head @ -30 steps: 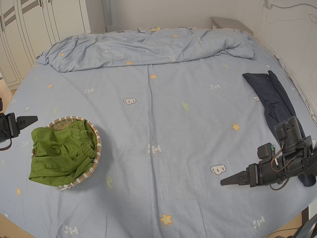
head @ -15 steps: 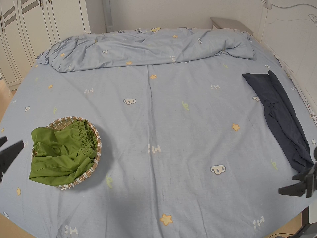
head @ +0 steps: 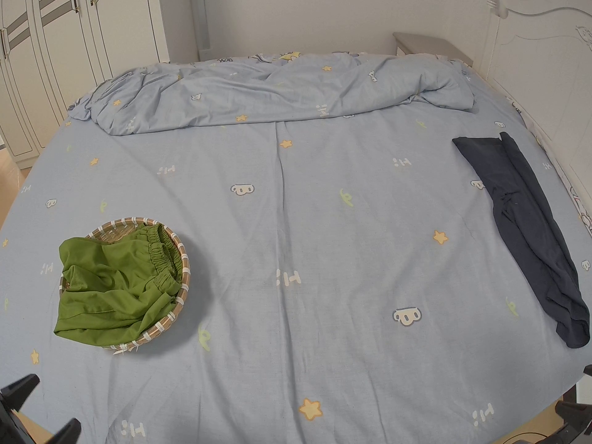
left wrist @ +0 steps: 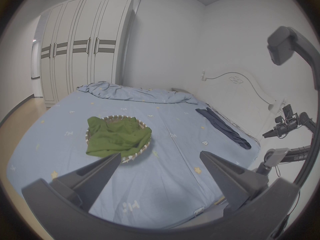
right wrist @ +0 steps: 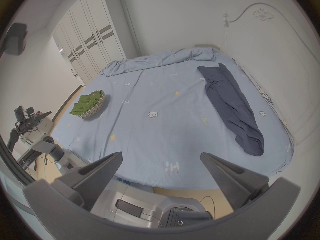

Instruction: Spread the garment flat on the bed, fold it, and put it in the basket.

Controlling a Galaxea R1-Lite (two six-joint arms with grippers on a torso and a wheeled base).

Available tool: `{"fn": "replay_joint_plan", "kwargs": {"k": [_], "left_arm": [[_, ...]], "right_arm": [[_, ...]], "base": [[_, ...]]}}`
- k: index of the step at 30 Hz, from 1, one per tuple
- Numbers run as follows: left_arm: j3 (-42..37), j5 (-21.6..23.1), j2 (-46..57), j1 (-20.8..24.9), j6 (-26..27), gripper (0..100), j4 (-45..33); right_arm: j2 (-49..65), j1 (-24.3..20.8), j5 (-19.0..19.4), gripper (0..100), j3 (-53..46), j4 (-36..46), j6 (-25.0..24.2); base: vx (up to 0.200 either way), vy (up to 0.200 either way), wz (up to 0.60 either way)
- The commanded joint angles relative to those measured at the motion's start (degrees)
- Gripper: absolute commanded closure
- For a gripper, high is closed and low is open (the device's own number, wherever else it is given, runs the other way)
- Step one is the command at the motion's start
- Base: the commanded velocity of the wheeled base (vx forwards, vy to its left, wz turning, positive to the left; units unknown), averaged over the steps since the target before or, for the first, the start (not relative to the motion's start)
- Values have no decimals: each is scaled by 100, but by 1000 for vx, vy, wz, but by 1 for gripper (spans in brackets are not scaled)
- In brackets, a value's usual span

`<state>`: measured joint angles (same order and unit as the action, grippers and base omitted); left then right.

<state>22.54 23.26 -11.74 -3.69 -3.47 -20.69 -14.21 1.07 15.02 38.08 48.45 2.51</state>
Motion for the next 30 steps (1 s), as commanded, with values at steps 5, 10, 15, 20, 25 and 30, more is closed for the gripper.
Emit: {"fn": "replay_joint_plan", "kwargs": {"k": [5, 10, 15, 20, 25, 30], "left_arm": [[-1015, -41, 1174, 361, -136, 0, -49], [-1173, -419, 1174, 361, -277, 0, 65], [-1235, -858, 1174, 361, -312, 0, 170], [-1744, -1843, 1174, 361, 145, 0, 1155], [-2254, -2458, 1174, 352, 260, 0, 2280], [-2254, -2387, 1174, 361, 268, 0, 2218]], "right_arm": [[1369, -116, -60, 0, -1189, -564, -128], [1369, -116, -148, 0, -2437, -2788, -673], [1377, -116, -412, 0, -3808, -5407, -524], [1377, -116, -860, 0, -3808, -5266, -207], [1369, -107, -1669, 0, -3808, -4809, -357], [1360, -107, -1607, 0, -3808, -4880, -383]], "base": [[0, 0, 0], [0, 0, 0], [0, 0, 0], [0, 0, 0], [0, 0, 0], [0, 0, 0]]}}
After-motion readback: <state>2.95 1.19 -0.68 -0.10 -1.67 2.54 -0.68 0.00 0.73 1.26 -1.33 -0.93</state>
